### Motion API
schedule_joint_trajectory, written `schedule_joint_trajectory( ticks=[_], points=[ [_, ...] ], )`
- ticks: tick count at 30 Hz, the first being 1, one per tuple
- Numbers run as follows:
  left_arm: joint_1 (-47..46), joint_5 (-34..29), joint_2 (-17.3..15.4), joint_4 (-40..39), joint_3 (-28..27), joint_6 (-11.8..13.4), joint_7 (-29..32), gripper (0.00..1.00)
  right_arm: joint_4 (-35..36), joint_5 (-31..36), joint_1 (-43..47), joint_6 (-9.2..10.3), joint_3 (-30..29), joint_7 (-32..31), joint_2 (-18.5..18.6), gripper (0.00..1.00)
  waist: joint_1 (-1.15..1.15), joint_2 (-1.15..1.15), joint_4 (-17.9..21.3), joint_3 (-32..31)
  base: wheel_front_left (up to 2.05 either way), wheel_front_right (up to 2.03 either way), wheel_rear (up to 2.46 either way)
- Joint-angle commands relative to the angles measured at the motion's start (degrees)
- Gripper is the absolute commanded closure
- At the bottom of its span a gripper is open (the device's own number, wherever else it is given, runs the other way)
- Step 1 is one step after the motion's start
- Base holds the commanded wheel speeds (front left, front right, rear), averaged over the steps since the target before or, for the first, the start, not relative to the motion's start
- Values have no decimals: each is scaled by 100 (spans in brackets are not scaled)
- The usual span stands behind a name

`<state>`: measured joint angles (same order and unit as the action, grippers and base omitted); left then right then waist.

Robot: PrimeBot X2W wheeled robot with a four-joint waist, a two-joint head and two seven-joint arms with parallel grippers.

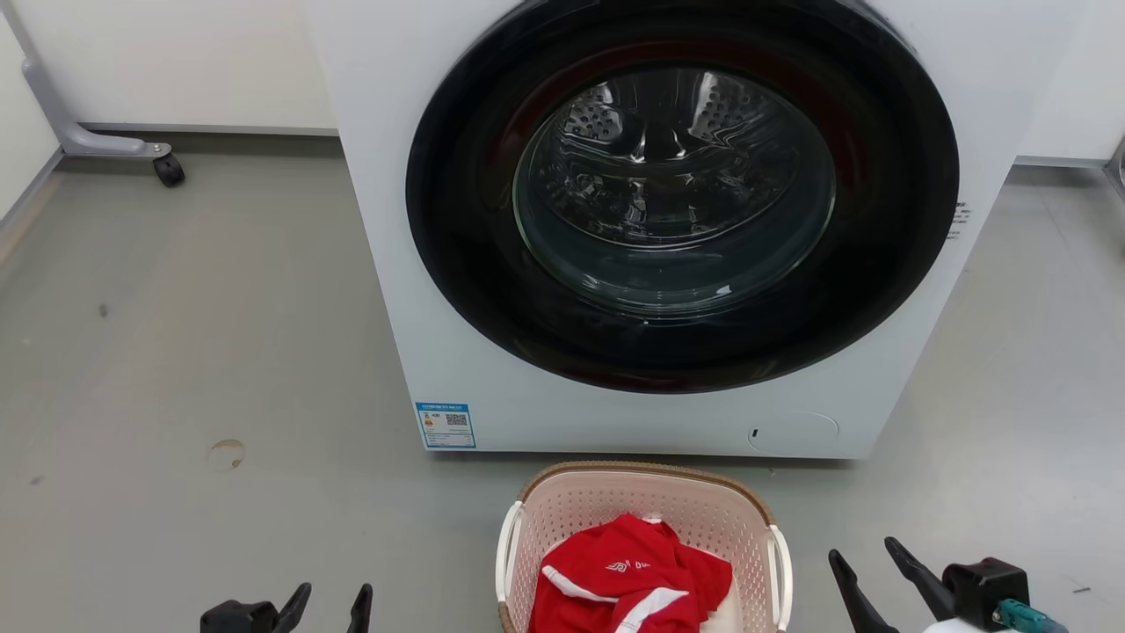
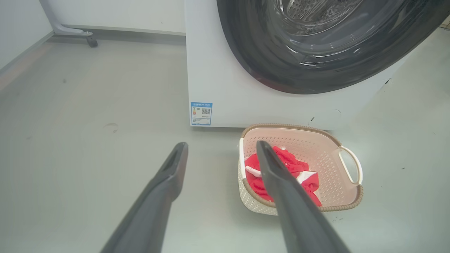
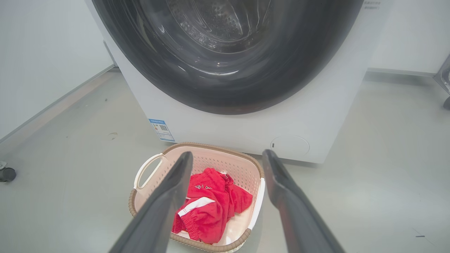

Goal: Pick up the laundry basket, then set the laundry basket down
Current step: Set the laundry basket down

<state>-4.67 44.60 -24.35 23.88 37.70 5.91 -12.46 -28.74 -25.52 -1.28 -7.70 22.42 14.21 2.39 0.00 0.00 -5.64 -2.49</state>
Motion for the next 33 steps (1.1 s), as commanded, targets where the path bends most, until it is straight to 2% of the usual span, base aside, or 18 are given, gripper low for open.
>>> schedule_joint_trajectory(
  ticks=[1,11,19,33],
  points=[
    [-43,54,-190,-315,-218,139,-4,0,202,87,-47,21,31,79,75,0,0,0,-2,-32,0,0,0],
    [165,-12,-352,-877,-237,459,70,0,389,192,62,21,-56,79,64,0,0,0,27,-32,0,0,0],
    [154,12,-518,-1069,-276,481,169,0,382,233,-25,21,-14,79,63,0,0,0,100,24,0,0,0],
    [150,83,-506,-1148,-275,522,205,0,386,221,-128,21,65,79,107,0,0,0,110,-22,0,0,0]
  ],
)
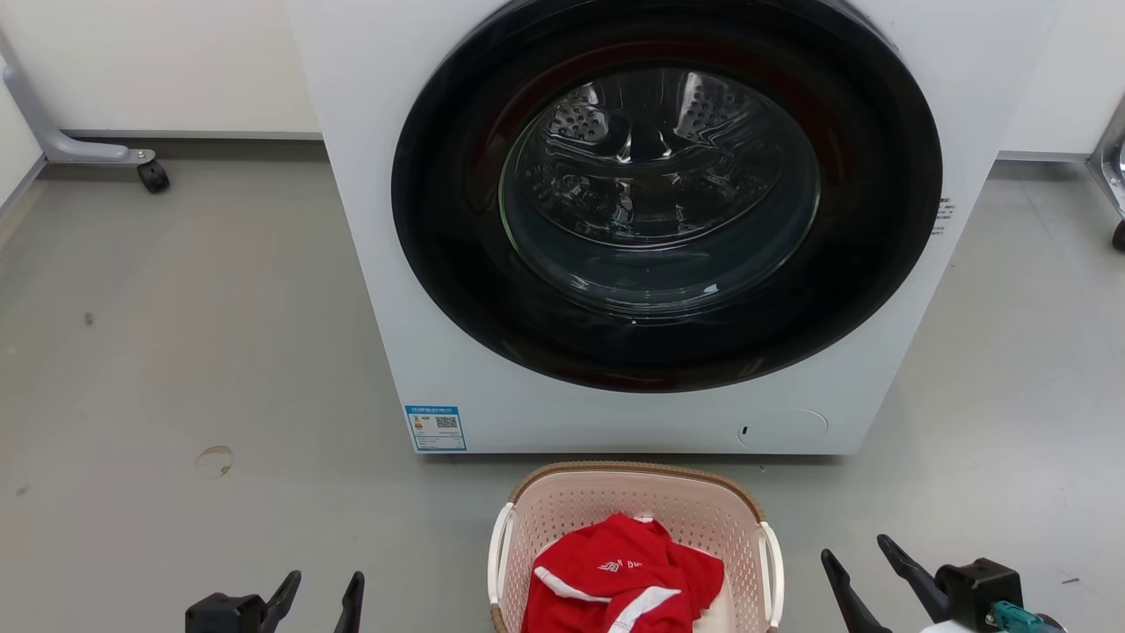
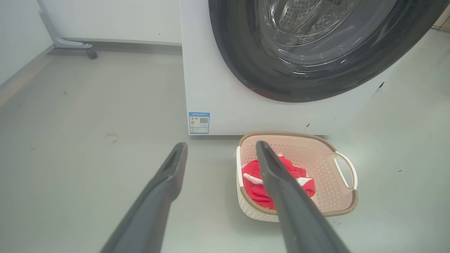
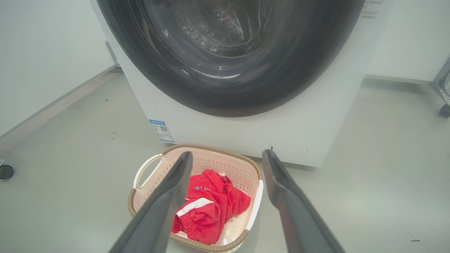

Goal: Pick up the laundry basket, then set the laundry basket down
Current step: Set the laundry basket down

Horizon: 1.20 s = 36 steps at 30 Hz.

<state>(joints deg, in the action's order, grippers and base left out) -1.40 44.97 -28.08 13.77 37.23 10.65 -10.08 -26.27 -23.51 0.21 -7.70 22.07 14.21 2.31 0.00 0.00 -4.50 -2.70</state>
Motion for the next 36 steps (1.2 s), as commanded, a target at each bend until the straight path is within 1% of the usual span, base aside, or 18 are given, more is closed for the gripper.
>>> schedule_joint_trajectory(
  ticks=[1,36],
  points=[
    [-172,50,-140,-137,-226,49,-28,0,151,24,-279,21,99,79,115,0,0,0,-7,-1,0,0,0],
    [-191,74,-187,-240,-189,131,-63,0,287,56,-287,21,112,79,147,0,0,0,-35,47,0,0,0]
  ],
)
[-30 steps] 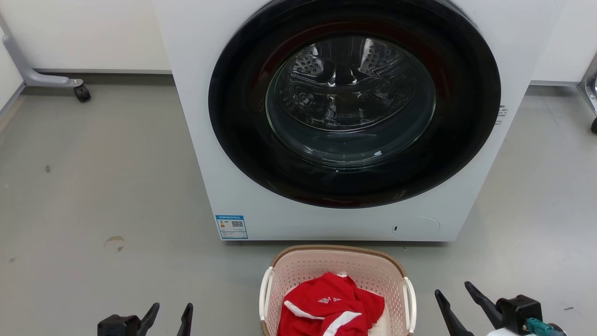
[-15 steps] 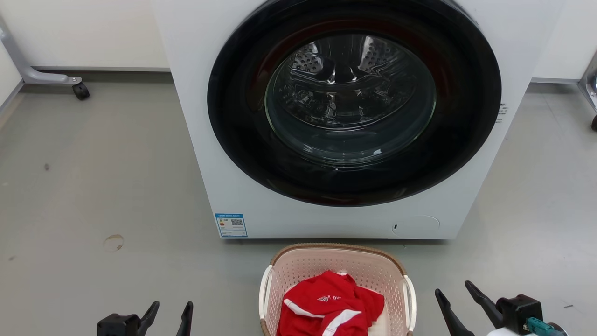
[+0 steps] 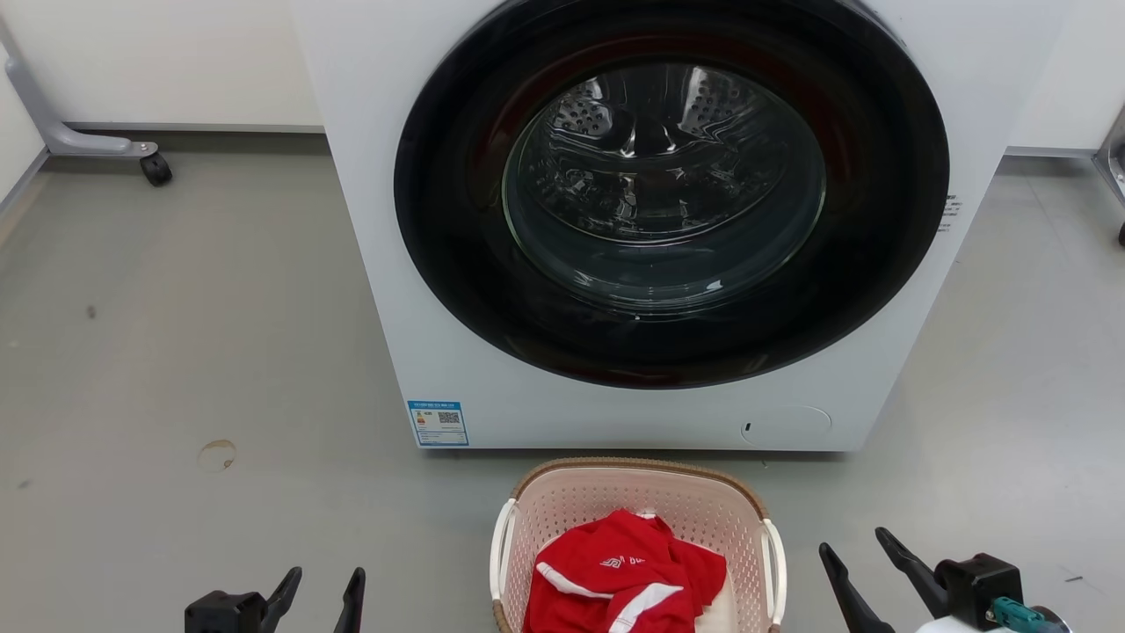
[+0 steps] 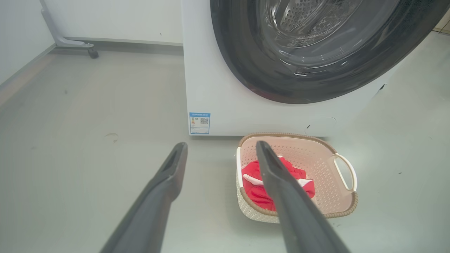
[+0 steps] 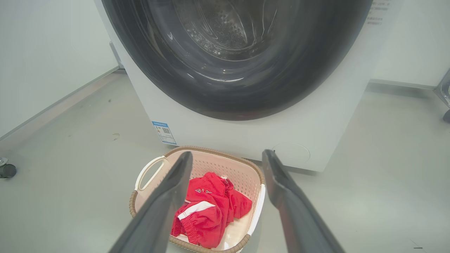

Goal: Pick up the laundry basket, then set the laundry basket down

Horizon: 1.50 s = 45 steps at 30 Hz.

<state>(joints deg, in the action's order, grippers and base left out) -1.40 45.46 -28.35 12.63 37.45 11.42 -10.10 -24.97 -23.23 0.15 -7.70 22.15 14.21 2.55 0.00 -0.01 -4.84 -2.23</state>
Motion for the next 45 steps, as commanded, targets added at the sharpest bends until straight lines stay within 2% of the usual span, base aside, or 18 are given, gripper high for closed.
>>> schedule_joint_trajectory(
  ticks=[1,43,44,45],
  points=[
    [-190,28,-162,-129,-213,56,-65,0,154,29,-281,21,107,79,126,0,0,1,-3,-2,0,0,0],
    [-221,19,-231,-226,-172,55,-182,0,216,43,-275,21,132,79,143,0,0,1,-17,9,0,0,0],
    [1,61,-42,-66,39,39,-105,100,69,-3,13,-1,54,-2,19,100,0,1,-16,10,0,0,0],
    [7,66,7,-16,56,39,-98,100,25,-5,39,-1,69,-8,-10,100,0,1,-16,10,0,0,0]
  ],
)
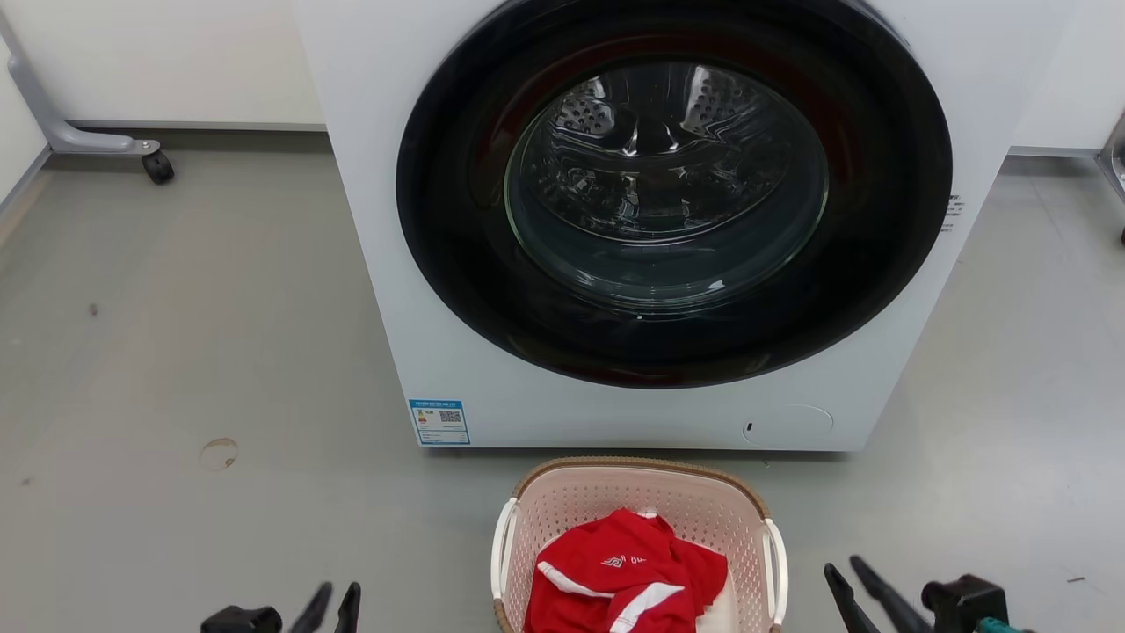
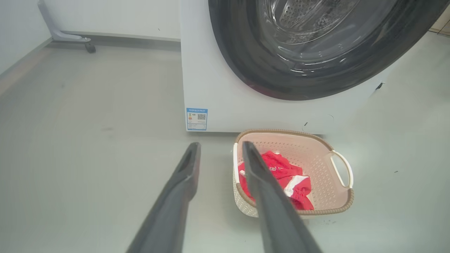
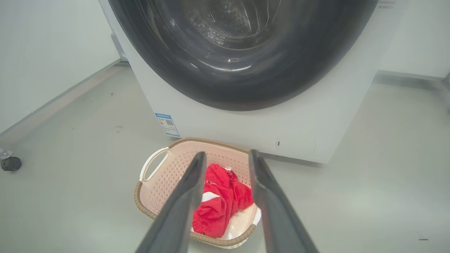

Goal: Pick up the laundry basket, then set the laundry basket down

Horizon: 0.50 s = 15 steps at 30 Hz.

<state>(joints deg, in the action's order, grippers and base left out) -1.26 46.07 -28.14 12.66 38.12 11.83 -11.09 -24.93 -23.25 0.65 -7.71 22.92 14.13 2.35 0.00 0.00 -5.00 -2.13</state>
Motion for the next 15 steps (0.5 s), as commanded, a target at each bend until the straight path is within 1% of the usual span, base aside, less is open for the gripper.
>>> schedule_joint_trajectory(
  ticks=[1,3,6,10,13,15],
  points=[
    [14,5,40,40,24,-2,2,100,-40,-6,31,0,13,-1,-25,100,0,0,0,1,0,0,0],
    [91,7,180,149,87,-4,3,100,-139,-10,149,0,45,-4,-115,100,0,0,0,1,0,0,0],
    [79,125,230,143,-9,-46,36,100,-95,-185,142,1,-16,-41,-103,100,2,0,10,6,0,0,0],
    [70,286,294,136,-144,-109,81,100,-50,-421,120,1,-94,-96,-85,100,13,0,29,0,0,0,0],
    [57,405,343,138,-243,-155,116,100,-27,-596,98,2,-154,-136,-72,100,3,0,41,13,0,0,0],
    [44,484,376,142,-310,-186,139,100,-11,-713,80,2,-194,-163,-64,100,1,0,49,22,0,0,0]
  ],
)
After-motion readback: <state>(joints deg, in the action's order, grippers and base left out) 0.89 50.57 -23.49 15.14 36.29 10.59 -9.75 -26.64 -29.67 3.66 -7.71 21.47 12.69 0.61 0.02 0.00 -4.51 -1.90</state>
